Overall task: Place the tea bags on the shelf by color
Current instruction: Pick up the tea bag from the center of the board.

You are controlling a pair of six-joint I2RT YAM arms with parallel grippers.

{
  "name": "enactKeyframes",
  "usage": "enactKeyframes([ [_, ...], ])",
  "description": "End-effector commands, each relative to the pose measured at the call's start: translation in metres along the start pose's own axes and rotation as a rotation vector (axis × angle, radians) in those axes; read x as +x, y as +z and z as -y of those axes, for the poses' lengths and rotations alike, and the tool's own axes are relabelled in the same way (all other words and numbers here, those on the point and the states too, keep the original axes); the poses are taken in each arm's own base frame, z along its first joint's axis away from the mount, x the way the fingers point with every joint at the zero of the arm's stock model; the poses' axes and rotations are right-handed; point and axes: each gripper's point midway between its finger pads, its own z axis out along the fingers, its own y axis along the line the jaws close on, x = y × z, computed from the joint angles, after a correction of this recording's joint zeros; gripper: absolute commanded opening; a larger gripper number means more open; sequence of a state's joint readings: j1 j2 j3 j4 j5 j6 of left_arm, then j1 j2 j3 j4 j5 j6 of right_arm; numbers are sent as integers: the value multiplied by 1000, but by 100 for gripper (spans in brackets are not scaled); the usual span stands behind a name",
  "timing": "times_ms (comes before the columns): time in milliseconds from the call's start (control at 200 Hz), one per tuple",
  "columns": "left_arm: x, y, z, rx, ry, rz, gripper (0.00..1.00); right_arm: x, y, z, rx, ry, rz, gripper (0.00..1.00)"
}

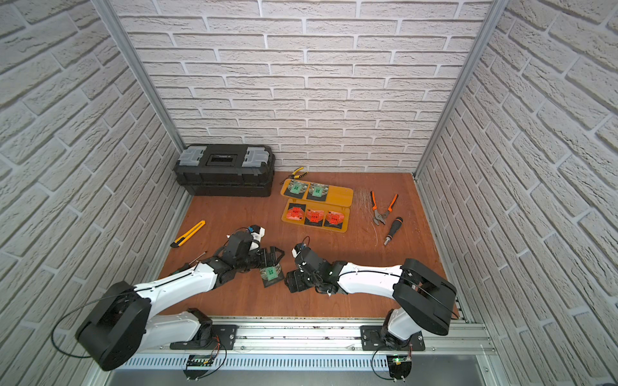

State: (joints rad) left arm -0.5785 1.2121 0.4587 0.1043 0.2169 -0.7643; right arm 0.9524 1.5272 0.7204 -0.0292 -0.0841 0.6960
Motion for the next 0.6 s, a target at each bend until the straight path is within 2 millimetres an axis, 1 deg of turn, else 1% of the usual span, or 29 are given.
enactKeyframes([
  [0, 12, -6, -10, -30, -16, -10, 96, -22, 0, -20, -65, -4, 47, 78],
  [195, 24, -16, -16, -38, -27, -26, 95, -30, 9, -22, -77, 12, 29, 77],
  [280, 29, -20, -17, -38, -29, -30, 94, -32, 13, -24, -97, 32, 21, 74],
  [390, 34, -23, -19, -33, -35, -33, 91, -35, 17, -24, -113, 48, 12, 72],
  [595, 39, -23, -22, -32, -41, -37, 82, -37, 23, -22, -124, 71, -5, 67],
])
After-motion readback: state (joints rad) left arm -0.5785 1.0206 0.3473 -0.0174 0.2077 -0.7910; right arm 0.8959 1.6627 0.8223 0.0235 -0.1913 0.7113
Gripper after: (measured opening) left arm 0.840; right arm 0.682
